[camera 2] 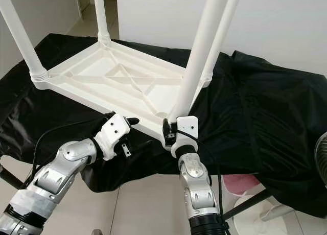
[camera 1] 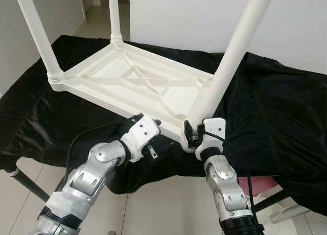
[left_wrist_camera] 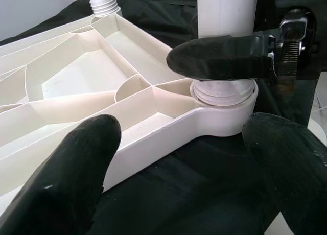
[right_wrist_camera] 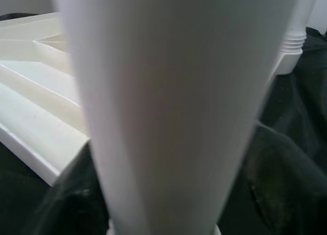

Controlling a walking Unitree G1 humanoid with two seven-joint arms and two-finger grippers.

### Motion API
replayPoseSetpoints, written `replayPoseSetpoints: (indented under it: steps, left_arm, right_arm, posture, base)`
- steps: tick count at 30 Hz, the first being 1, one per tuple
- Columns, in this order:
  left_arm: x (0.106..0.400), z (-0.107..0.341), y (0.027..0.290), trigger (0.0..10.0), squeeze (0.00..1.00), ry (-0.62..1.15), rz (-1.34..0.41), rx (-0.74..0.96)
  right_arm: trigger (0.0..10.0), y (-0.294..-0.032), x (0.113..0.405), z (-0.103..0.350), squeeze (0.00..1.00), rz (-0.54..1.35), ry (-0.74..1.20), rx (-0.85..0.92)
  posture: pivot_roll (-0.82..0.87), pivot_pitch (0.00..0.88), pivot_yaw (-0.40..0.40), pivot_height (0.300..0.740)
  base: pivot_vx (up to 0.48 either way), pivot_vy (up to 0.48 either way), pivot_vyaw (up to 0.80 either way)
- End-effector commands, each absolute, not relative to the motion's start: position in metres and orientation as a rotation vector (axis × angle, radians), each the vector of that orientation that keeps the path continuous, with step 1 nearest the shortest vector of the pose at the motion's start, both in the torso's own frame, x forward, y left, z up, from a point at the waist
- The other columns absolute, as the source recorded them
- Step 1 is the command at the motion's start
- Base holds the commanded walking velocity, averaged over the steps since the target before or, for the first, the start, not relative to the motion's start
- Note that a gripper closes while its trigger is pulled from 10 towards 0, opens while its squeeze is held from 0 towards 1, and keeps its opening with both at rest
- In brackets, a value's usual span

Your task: Building children table

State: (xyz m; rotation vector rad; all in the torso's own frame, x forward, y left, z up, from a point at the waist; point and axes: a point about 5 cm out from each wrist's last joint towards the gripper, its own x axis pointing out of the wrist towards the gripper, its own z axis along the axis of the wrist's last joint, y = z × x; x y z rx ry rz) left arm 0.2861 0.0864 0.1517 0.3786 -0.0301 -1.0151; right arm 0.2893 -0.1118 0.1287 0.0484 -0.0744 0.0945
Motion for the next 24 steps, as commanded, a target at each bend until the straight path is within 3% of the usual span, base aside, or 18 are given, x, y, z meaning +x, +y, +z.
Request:
replayPoseSetpoints:
  steps: [1,9,10,13,14,17,24]
  left_arm:
    - [0.283,0.154,0.084,10.0,0.00,-0.030,-1.054,0.376]
    - [0.283,0.153,0.083,10.0,0.00,-0.030,-1.044,0.366]
    - [0.283,0.153,0.083,10.0,0.00,-0.031,-1.043,0.363]
    - [0.283,0.153,0.082,10.0,0.00,-0.032,-1.042,0.361]
    - [0.282,0.153,0.082,10.0,0.00,-0.031,-1.043,0.361]
    - [0.281,0.152,0.083,10.0,0.00,-0.028,-1.046,0.362]
    - [0.281,0.152,0.082,10.0,0.00,-0.026,-1.048,0.361]
  right_arm:
    - [10.0,-0.107,0.289,0.130,1.00,0.087,-0.074,0.110]
    - [10.0,-0.119,0.290,0.132,1.00,0.235,-0.106,0.106]
    - [10.0,-0.121,0.290,0.133,0.14,0.274,-0.111,0.103]
    - [10.0,-0.123,0.290,0.134,0.14,0.309,-0.115,0.105]
    - [10.0,-0.127,0.292,0.136,0.00,0.369,-0.119,0.083]
    - [10.0,-0.137,0.298,0.139,0.00,0.520,-0.125,0.002]
    - [10.0,-0.142,0.306,0.141,0.00,0.640,-0.112,-0.026]
  posture:
    - [0.01,0.030,-0.068,0.740]
    - [0.00,0.036,-0.074,0.740]
    - [0.00,0.038,-0.074,0.740]
    - [0.00,0.039,-0.073,0.740]
    - [-0.01,0.042,-0.073,0.740]
    - [-0.01,0.046,-0.071,0.740]
    - [-0.01,0.049,-0.072,0.740]
  base:
    - [0.000,0.000,0.00]
    - [0.000,0.000,0.00]
    - [0.000,0.000,0.00]
    - [0.000,0.000,0.00]
    - [0.000,0.000,0.00]
    - [0.000,0.000,0.00]
    - [0.000,0.000,0.00]
